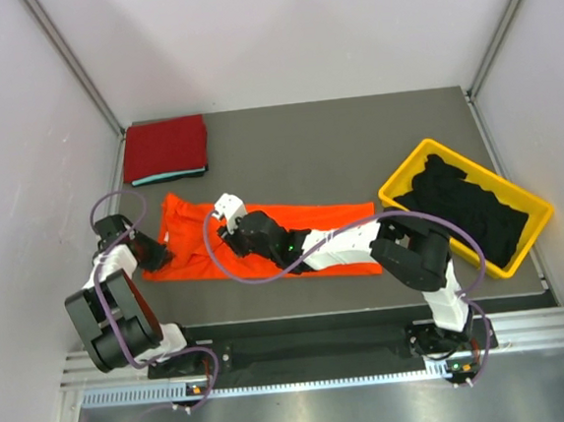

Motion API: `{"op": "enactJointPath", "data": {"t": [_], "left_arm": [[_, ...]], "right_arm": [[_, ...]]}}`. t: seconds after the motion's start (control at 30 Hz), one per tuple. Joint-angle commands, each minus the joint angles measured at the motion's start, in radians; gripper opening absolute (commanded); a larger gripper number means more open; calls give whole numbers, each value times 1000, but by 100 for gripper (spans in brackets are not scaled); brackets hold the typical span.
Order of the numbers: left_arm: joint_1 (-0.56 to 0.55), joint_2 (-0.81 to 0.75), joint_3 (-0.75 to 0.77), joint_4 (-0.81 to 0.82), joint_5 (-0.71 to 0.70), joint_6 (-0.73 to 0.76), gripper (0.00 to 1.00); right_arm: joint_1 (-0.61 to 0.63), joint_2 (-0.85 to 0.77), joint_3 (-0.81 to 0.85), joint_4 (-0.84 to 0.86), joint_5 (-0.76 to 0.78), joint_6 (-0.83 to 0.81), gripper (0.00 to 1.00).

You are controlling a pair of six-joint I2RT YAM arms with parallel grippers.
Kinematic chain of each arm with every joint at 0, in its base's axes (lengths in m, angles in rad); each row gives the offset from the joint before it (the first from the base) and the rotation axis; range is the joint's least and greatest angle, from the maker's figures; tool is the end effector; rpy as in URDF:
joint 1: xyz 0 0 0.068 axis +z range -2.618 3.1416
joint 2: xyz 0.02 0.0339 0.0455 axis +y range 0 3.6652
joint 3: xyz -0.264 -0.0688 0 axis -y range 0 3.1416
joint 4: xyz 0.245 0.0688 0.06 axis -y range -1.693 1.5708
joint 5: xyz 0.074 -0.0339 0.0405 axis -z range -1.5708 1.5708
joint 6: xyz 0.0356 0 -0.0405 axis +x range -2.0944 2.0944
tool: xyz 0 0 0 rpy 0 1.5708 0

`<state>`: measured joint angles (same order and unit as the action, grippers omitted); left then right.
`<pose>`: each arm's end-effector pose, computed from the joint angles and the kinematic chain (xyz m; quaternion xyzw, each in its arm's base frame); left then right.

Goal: Fold and stack the t-shirts
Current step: Fold the tshirt

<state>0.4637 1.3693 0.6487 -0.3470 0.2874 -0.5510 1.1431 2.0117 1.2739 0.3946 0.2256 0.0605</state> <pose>0.2219 0.0997 0.1608 -0.4346 0.8551 -0.1493 0.2401 0.1967 0.4122 0.1953 -0.3630 0.7296 0.2482 0.5239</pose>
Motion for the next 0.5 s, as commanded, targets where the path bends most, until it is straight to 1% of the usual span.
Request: {"op": "enactJointPath", "data": {"t": [0.0, 0.03, 0.07, 0.17, 0.27, 0.33, 0.47], "left_arm": [[-13, 5, 41, 63, 30, -18, 10], [-11, 10, 48, 62, 33, -23, 3], [-13, 11, 52, 59, 32, -29, 0], [-14, 4, 72, 57, 39, -55, 0], [-17, 1, 104, 49, 47, -81, 0], [-19, 10, 135, 42, 45, -98, 0], [-20, 36, 169, 72, 71, -144, 0]], "right_arm": [[12, -62, 28, 21, 29, -21, 37], [10, -62, 31, 18, 35, -21, 38], [10, -59, 33, 16, 37, -19, 38], [10, -53, 44, 10, 8, -19, 39], [12, -38, 58, 12, -58, -34, 44], [12, -21, 74, 10, -72, -37, 48], [12, 19, 125, -5, -104, -50, 48]]}}
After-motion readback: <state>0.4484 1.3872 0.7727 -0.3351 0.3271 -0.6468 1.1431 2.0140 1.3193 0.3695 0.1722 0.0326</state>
